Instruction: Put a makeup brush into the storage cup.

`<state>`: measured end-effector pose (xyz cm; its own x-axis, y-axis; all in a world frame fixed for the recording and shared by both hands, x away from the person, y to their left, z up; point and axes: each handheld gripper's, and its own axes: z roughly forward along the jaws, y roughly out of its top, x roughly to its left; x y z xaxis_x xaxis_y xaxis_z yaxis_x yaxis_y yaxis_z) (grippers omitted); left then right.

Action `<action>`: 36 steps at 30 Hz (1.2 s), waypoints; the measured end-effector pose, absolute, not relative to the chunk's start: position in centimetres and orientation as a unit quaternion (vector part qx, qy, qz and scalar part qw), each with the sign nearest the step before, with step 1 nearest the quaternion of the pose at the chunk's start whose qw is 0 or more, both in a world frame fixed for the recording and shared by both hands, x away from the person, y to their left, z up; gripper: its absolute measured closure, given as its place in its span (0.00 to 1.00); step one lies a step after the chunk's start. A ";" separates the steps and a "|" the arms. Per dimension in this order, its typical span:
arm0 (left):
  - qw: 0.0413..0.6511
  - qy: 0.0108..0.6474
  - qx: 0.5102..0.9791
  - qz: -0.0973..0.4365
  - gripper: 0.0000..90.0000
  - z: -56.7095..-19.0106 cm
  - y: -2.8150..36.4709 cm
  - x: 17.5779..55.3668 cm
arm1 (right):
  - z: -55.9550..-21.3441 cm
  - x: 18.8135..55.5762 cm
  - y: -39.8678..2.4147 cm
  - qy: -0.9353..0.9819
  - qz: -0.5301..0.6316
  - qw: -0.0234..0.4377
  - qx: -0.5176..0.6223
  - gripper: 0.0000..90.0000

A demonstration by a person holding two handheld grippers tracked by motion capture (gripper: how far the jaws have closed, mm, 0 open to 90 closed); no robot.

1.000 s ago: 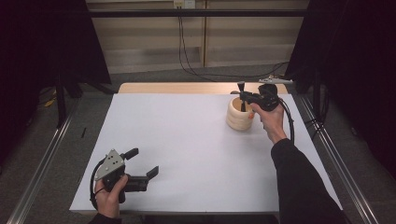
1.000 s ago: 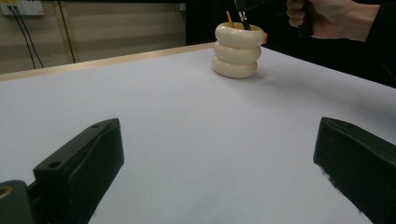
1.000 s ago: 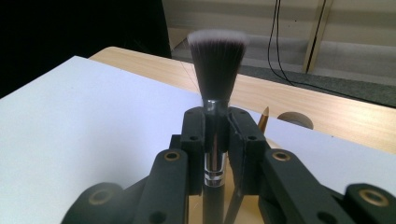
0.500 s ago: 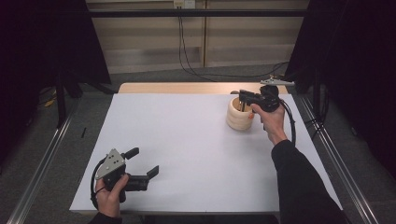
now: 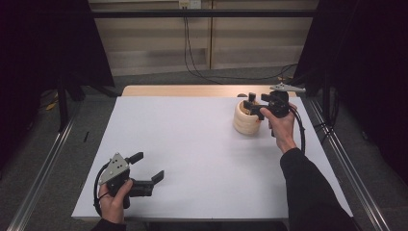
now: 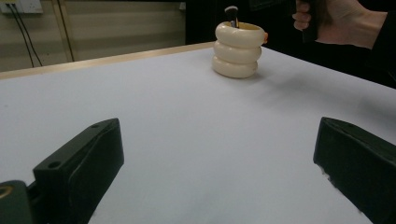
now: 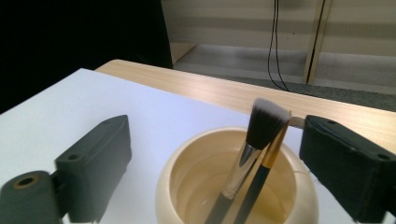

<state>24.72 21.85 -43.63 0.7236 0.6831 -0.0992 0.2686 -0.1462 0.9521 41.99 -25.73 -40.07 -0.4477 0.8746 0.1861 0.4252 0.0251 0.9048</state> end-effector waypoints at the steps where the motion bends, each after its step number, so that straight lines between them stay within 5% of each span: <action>1: 0.567 0.322 0.736 0.184 0.02 -43.6 21.9 24.7 | -40.0 41.9 -25.6 0.681 0.506 0.225 0.478 0.10; 36: 0.570 0.326 0.729 0.191 0.02 -43.5 22.0 24.3 | -40.0 35.7 -26.1 0.647 0.536 0.294 0.456 0.01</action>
